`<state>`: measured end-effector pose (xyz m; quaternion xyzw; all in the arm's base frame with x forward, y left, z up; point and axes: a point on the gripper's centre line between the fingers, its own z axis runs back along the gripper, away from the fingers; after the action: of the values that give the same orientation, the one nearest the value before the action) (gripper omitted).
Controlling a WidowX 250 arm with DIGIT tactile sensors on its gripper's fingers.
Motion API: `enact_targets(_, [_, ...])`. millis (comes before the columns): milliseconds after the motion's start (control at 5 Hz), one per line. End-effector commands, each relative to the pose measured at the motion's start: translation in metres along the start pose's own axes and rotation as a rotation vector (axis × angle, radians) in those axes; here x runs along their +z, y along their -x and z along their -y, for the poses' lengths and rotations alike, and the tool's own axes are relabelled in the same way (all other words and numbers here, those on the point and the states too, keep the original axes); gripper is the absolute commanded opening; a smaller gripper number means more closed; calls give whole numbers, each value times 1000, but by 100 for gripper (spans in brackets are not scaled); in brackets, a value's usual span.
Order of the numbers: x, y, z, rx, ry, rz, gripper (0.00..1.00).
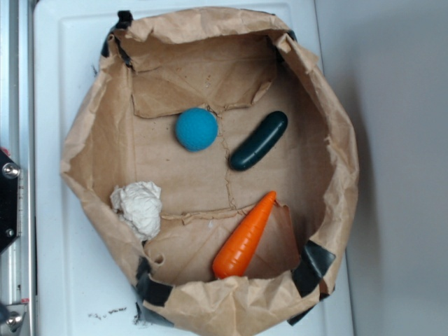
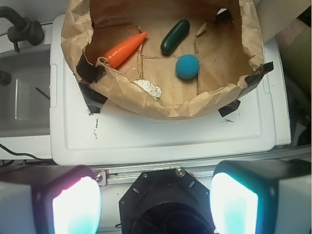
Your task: Grab the plastic pickle.
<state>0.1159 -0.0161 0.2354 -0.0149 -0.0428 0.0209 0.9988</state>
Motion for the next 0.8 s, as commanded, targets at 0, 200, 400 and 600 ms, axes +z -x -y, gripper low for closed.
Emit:
enact_targets(0, [0,0,0,0,0,0,100])
enact_targets(200, [-5,-46,-3,41,22,15,100])
enact_targets(400, [-15,-89,-10,69,16,42,100])
enact_targets(600, [-26,-105,-23,98,10,73,100])
